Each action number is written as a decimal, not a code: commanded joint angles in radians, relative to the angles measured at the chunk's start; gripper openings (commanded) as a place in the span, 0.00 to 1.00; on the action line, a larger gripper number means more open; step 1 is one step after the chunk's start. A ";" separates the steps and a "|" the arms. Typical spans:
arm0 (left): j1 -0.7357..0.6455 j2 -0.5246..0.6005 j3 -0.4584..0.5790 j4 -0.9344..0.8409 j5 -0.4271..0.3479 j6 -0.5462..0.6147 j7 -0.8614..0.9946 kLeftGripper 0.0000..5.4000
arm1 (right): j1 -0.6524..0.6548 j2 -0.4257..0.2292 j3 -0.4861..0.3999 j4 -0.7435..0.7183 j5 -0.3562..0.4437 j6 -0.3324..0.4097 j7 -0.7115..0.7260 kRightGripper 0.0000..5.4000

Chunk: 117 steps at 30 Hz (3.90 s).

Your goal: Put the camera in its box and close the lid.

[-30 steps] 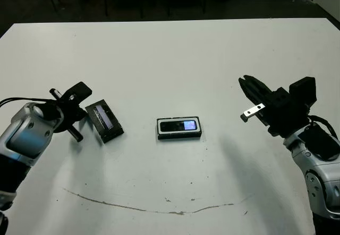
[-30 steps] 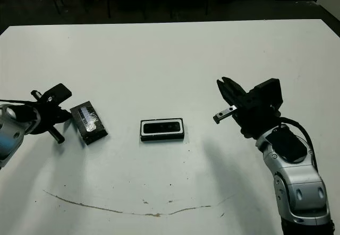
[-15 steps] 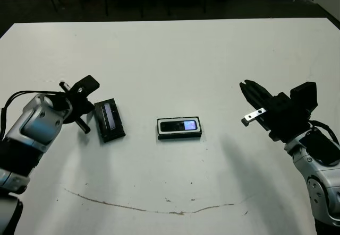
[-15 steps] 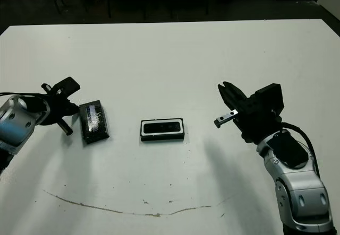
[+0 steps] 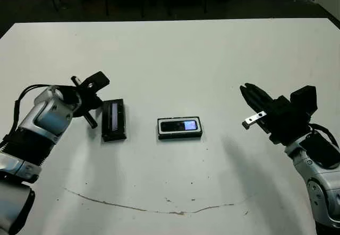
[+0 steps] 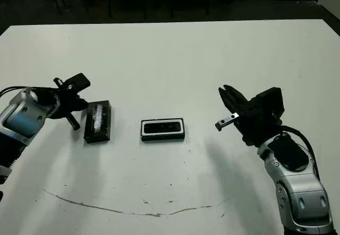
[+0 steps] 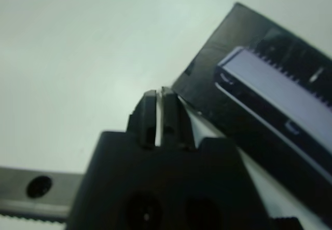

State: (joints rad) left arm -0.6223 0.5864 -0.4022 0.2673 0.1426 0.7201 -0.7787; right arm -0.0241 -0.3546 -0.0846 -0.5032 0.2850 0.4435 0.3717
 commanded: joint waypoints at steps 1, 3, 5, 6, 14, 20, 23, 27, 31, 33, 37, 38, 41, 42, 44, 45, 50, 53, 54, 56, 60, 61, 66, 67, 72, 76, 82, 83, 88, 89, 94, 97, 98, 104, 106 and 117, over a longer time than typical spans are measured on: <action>0.009 -0.010 -0.017 -0.007 -0.003 -0.012 -0.038 0.00 | 0.009 -0.013 0.002 0.009 -0.010 0.009 -0.002 0.00; 0.016 -0.012 -0.014 -0.021 -0.005 -0.025 -0.051 0.00 | 0.008 -0.013 0.003 0.014 -0.011 0.006 -0.001 0.00; 0.022 -0.016 -0.015 -0.040 -0.006 -0.029 -0.059 0.00 | 0.006 -0.009 0.004 0.014 -0.008 0.011 -0.003 0.00; 0.024 -0.017 -0.018 -0.049 -0.005 -0.026 -0.066 0.00 | 0.006 -0.008 0.004 0.015 -0.005 0.013 -0.003 0.00; 0.040 -0.029 -0.013 -0.114 -0.017 0.006 -0.083 0.00 | -0.002 -0.012 0.009 0.022 -0.010 0.013 -0.002 0.00; 0.041 -0.021 -0.006 -0.122 -0.010 0.023 -0.066 0.00 | 0.002 -0.003 0.008 0.020 -0.005 0.015 -0.008 0.00; 0.041 -0.005 0.014 -0.111 0.000 0.029 -0.040 0.00 | 0.002 -0.002 0.007 0.030 -0.003 0.006 -0.004 0.00; 0.044 0.028 0.056 -0.101 0.009 0.024 -0.013 0.00 | -0.002 -0.003 0.010 0.031 -0.007 0.012 -0.008 0.00; 0.052 0.064 0.115 -0.110 -0.019 0.011 -0.020 0.00 | -0.010 -0.005 0.015 0.045 -0.010 0.010 -0.004 0.00; 0.059 0.079 0.146 -0.130 -0.037 0.014 -0.030 0.00 | -0.016 -0.009 0.020 0.052 -0.015 0.003 0.001 0.00; 0.082 0.114 0.210 -0.220 -0.091 0.043 -0.057 0.00 | -0.023 -0.003 0.025 0.061 -0.013 0.002 0.001 0.00; 0.090 0.124 0.227 -0.242 -0.106 0.042 -0.063 0.00 | -0.024 -0.006 0.028 0.064 -0.015 -0.004 0.005 0.00; 0.117 0.142 0.297 -0.315 -0.165 0.035 -0.076 0.00 | -0.028 -0.003 0.030 0.082 -0.007 -0.018 0.019 0.00; 0.127 0.143 0.325 -0.336 -0.188 0.030 -0.078 0.00 | -0.029 0.001 0.029 0.086 -0.001 -0.016 0.020 0.00; 0.161 0.123 0.407 -0.397 -0.243 0.015 -0.054 0.00 | -0.028 0.002 0.034 0.090 -0.006 -0.018 0.021 0.00; 0.182 0.106 0.445 -0.445 -0.261 0.026 -0.021 0.00 | -0.028 0.000 0.038 0.085 -0.013 -0.015 0.017 0.00; 0.342 0.027 0.501 -0.755 -0.195 0.017 0.225 0.00 | -0.027 0.008 0.043 0.090 -0.008 -0.017 0.018 0.00; 0.426 -0.008 0.464 -0.883 -0.128 0.027 0.334 0.04 | -0.025 0.011 0.044 0.100 -0.005 -0.035 0.024 0.00; 0.452 -0.021 0.449 -0.912 -0.117 0.036 0.357 0.06 | -0.024 0.011 0.045 0.105 -0.006 -0.042 0.026 0.00; 0.494 -0.036 0.424 -0.947 -0.108 0.052 0.381 0.12 | -0.021 0.008 0.050 0.102 -0.019 -0.048 0.020 0.00; 0.554 -0.057 0.397 -0.953 -0.111 0.043 0.398 0.25 | -0.016 0.015 0.049 0.099 -0.005 -0.040 0.020 0.00; 0.565 -0.062 0.394 -0.948 -0.113 0.038 0.401 0.29 | -0.014 0.018 0.050 0.099 -0.003 -0.039 0.019 0.00; 0.604 -0.101 0.404 -0.925 -0.137 0.015 0.409 0.46 | -0.004 0.027 0.049 0.106 0.006 -0.047 0.022 0.00; 0.612 -0.108 0.405 -0.924 -0.142 0.009 0.411 0.49 | -0.002 0.029 0.050 0.101 0.005 -0.039 0.018 0.00; 0.641 -0.131 0.413 -0.911 -0.165 -0.018 0.409 0.66 | 0.010 0.029 0.062 0.083 -0.010 -0.024 0.001 0.00; 0.647 -0.128 0.413 -0.890 -0.172 -0.046 0.403 0.80 | 0.009 0.028 0.067 0.095 -0.013 -0.049 0.010 0.00; 0.654 -0.132 0.427 -0.867 -0.228 -0.055 0.381 1.00 | 0.014 0.029 0.068 0.094 -0.017 -0.047 0.008 0.00; 0.656 -0.130 0.425 -0.863 -0.232 -0.059 0.378 1.00 | 0.014 0.027 0.069 0.093 -0.019 -0.049 0.010 0.00; 0.655 -0.118 0.426 -0.835 -0.283 -0.013 0.344 1.00 | 0.014 0.027 0.069 0.086 -0.017 -0.034 0.006 0.00; 0.651 -0.122 0.436 -0.827 -0.310 0.015 0.335 1.00 | 0.014 0.026 0.070 0.083 -0.019 -0.032 0.005 0.00; 0.624 -0.164 0.497 -0.780 -0.454 0.167 0.325 1.00 | 0.014 0.029 0.071 0.089 -0.025 -0.041 0.007 0.00; 0.624 -0.184 0.503 -0.775 -0.494 0.211 0.347 1.00 | 0.014 0.029 0.069 0.089 -0.020 -0.034 0.010 0.00; 0.626 -0.186 0.501 -0.777 -0.499 0.215 0.353 1.00 | 0.014 0.027 0.069 0.089 -0.020 -0.033 0.011 0.00; 0.655 -0.168 0.451 -0.752 -0.465 0.145 0.367 1.00 | 0.011 0.025 0.072 0.105 -0.028 -0.056 0.020 0.00; 0.667 -0.148 0.427 -0.734 -0.440 0.091 0.352 1.00 | 0.010 0.027 0.071 0.104 -0.027 -0.050 0.018 0.00; 0.711 -0.094 0.314 -0.701 -0.314 -0.040 0.357 1.00 | 0.015 0.031 0.071 0.110 -0.023 -0.059 0.019 0.00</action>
State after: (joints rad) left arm 0.0701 0.4665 -0.0663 -0.4502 -0.2035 0.6971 -0.4280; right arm -0.0234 -0.3229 -0.0155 -0.4079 0.2646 0.3904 0.3874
